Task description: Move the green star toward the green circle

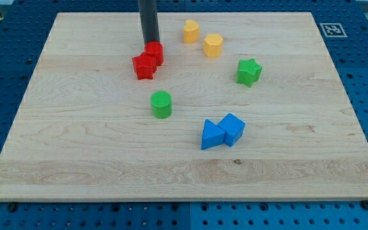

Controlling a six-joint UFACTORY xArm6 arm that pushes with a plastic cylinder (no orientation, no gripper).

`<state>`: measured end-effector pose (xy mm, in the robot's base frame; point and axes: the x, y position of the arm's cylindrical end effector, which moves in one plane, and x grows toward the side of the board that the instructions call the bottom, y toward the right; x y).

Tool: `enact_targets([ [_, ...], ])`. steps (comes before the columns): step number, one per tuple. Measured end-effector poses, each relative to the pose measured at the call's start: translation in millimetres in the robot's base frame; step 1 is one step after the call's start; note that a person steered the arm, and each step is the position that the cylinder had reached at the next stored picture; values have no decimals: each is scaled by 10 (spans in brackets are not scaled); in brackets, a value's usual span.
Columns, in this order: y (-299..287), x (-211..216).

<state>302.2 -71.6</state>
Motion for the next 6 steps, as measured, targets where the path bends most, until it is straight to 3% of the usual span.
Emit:
enact_targets([
  [5, 1366, 468],
  [6, 1396, 463],
])
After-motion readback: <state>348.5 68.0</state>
